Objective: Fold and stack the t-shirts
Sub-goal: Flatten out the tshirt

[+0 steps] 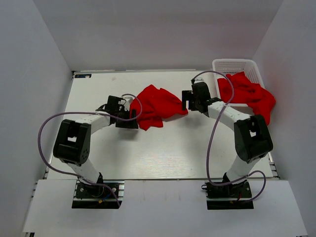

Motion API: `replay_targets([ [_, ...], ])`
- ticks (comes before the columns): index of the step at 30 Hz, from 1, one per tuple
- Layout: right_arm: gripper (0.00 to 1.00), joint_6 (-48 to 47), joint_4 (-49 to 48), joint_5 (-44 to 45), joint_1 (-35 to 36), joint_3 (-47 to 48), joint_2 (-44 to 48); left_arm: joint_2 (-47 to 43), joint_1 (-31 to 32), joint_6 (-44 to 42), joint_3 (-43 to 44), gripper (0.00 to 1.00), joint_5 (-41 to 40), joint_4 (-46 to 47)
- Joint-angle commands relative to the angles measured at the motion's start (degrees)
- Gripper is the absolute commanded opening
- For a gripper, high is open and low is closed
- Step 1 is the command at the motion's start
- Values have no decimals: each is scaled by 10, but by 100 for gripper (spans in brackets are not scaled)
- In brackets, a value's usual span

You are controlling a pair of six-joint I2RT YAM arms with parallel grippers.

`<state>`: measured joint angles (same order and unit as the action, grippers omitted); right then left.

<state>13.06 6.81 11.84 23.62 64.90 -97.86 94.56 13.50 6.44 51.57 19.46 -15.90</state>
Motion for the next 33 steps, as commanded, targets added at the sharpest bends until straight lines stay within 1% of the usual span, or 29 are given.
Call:
replay_targets([
  [1,90,6,-8,-22,-3,32,-13,27,7,-15,35,74,-8,-4],
  [2,90,2,-9,-31,-3,34,-15,42,7,-15,41,69,-14,-4],
  [3,90,1,-14,-38,-3,38,-26,47,12,-8,46,55,-24,-10],
  [5,89,-2,-16,-58,-3,38,-36,48,12,1,53,32,-37,-10],
  [6,89,-7,-21,-62,-3,39,-42,48,12,9,53,14,-48,-10],
  [8,89,-10,-21,-74,-3,40,-50,48,12,15,58,0,-60,-4],
  [13,89,-30,-23,-88,-4,42,-63,7,12,20,40,0,-77,21],
  [17,89,-28,-23,-95,-3,48,-82,-24,12,20,29,0,-77,33],
  [20,88,-24,-28,-97,-3,55,-99,-29,12,20,29,0,-77,33],
  [22,84,-22,-30,-94,-2,63,-112,-29,12,20,29,0,-77,28],
  [23,84,-21,-35,-92,-2,64,-120,-29,12,20,29,0,-77,28],
  [25,76,-16,-38,-92,-3,67,-130,-29,12,20,29,0,-82,28],
  [26,69,-15,-41,-93,-3,66,-135,-29,12,20,34,0,-82,28],
  [28,63,-12,-46,-107,-3,65,-140,-29,12,20,34,0,-88,28],
  [30,54,-17,-56,-112,-2,57,-142,-34,12,20,40,0,-88,28],
  [31,52,-20,-61,-154,-2,56,-143,-34,12,20,40,0,-88,28],
  [32,51,-32,-78,-158,-3,51,-143,-34,12,20,45,0,-94,28],
  [33,39,-23,-82,-162,-3,51,-145,-40,12,20,45,0,-94,28],
])
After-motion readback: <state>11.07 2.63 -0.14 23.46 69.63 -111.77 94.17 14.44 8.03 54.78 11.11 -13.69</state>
